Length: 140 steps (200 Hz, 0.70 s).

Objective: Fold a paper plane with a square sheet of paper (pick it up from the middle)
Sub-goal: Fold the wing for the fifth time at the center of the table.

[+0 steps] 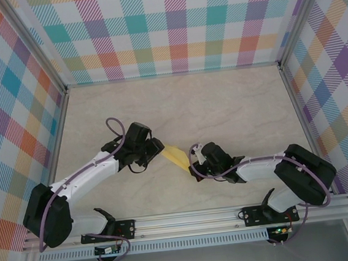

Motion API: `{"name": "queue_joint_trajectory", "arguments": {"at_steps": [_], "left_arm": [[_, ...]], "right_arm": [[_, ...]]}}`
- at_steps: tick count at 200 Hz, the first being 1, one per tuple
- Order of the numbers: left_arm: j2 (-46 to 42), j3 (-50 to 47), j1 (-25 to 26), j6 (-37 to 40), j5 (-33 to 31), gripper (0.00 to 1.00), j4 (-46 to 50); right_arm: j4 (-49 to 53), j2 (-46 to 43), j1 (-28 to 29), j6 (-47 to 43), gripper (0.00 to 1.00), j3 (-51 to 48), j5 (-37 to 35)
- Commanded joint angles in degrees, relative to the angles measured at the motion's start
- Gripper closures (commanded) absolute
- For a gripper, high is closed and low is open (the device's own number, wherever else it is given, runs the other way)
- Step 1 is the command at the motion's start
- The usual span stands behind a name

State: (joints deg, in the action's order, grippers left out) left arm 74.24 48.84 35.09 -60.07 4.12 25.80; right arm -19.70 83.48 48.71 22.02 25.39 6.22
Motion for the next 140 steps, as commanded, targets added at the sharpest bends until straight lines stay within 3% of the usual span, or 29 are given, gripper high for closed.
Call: {"name": "queue_joint_trajectory", "arguments": {"at_steps": [1,60,140], "left_arm": [[-0.8,-1.5,-0.6,1.3,-1.5,0.43,2.1],[-0.4,-3.7,-0.6,1.7,1.6,0.45,-1.9],[2.0,-5.1,-0.2,2.6,6.2,0.47,-6.2]], "right_arm": [[-1.3,1.9,-0.7,3.8,1.0,2.2,6.2],[-3.4,5.3,-3.6,9.0,1.0,3.2,12.3],[-0.9,8.1,-4.5,11.8,0.96,4.2,13.9]]}}
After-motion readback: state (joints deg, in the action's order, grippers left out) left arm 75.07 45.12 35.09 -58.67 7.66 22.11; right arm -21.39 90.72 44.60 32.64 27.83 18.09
